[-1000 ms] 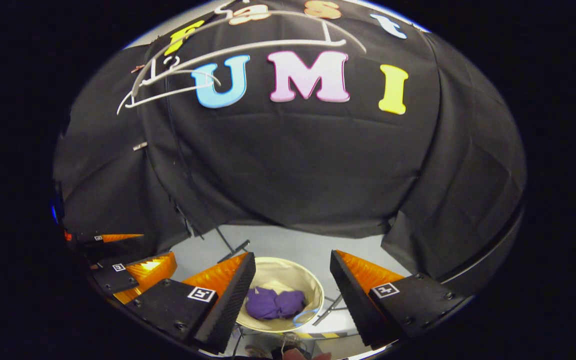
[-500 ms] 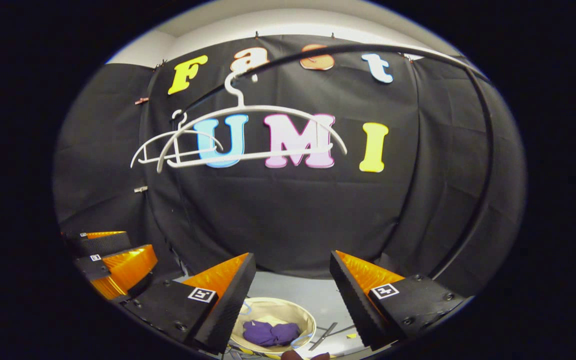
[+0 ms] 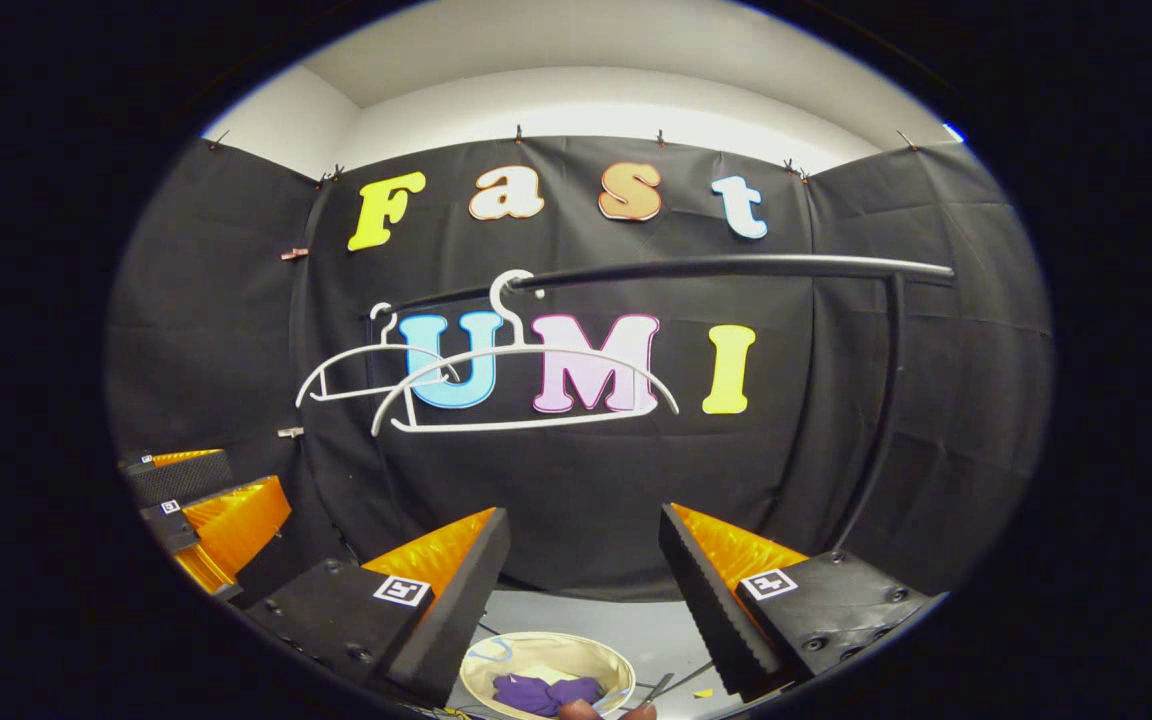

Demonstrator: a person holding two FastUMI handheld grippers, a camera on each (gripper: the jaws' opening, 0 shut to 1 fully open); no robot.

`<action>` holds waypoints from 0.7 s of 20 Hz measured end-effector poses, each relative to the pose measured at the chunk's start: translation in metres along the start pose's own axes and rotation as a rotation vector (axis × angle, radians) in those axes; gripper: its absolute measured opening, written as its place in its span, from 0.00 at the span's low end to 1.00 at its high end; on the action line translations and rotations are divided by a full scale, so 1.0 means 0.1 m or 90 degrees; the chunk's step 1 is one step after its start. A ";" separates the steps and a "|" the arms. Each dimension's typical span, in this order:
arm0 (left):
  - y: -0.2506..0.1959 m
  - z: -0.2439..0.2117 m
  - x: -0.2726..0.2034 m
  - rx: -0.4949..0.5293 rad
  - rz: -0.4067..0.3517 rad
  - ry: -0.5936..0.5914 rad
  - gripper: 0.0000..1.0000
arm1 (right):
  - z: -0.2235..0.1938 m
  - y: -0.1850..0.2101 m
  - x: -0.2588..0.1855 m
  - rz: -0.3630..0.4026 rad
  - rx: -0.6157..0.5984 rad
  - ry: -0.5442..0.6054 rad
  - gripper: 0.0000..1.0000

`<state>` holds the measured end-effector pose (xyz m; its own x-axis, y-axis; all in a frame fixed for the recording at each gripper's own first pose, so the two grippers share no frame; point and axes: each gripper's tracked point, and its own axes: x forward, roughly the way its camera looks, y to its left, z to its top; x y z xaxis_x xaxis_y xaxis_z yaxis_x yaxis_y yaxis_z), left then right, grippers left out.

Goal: Grasp the clothes on the hanger with both hands and then place them into the laundry hamper below.

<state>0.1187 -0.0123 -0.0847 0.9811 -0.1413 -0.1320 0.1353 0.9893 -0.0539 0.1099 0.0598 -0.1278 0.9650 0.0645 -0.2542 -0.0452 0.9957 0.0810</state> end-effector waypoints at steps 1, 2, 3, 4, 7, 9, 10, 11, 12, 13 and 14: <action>0.02 0.02 -0.06 -0.001 0.001 -0.003 0.96 | 0.04 0.00 -0.09 -0.008 0.001 -0.008 0.97; 0.04 0.04 -0.13 -0.002 0.002 -0.005 0.96 | 0.08 0.00 -0.19 -0.015 0.003 -0.014 0.98; 0.06 0.06 -0.19 -0.002 0.005 -0.007 0.96 | 0.12 0.00 -0.27 -0.023 0.004 -0.021 0.98; 0.08 0.09 -0.24 -0.003 0.007 -0.011 0.96 | 0.15 -0.01 -0.33 -0.030 0.004 -0.028 1.00; 0.16 0.14 -0.34 -0.014 0.009 -0.010 0.96 | 0.20 0.00 -0.47 -0.035 0.006 -0.041 1.00; 0.13 0.16 -0.38 -0.020 0.007 -0.011 0.98 | 0.24 -0.01 -0.53 -0.035 0.012 -0.051 0.98; 0.11 0.16 -0.39 -0.018 0.005 -0.010 0.96 | 0.26 -0.02 -0.56 -0.033 0.013 -0.056 1.00; 0.10 0.16 -0.39 -0.014 0.006 -0.010 0.98 | 0.29 -0.02 -0.57 -0.031 0.013 -0.060 0.98; 0.08 0.17 -0.39 -0.011 0.008 -0.008 0.96 | 0.30 -0.02 -0.57 -0.028 0.013 -0.062 0.95; 0.07 0.18 -0.40 -0.009 0.011 -0.011 0.98 | 0.33 -0.02 -0.57 -0.023 0.012 -0.064 0.98; 0.06 0.20 -0.41 -0.011 0.014 -0.010 0.96 | 0.35 -0.02 -0.57 -0.020 0.008 -0.065 1.00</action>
<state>0.0817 -0.0002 -0.0601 0.9858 -0.1194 -0.1180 0.1118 0.9914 -0.0685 0.0641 0.0518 -0.0803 0.9873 0.0257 -0.1568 -0.0120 0.9961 0.0875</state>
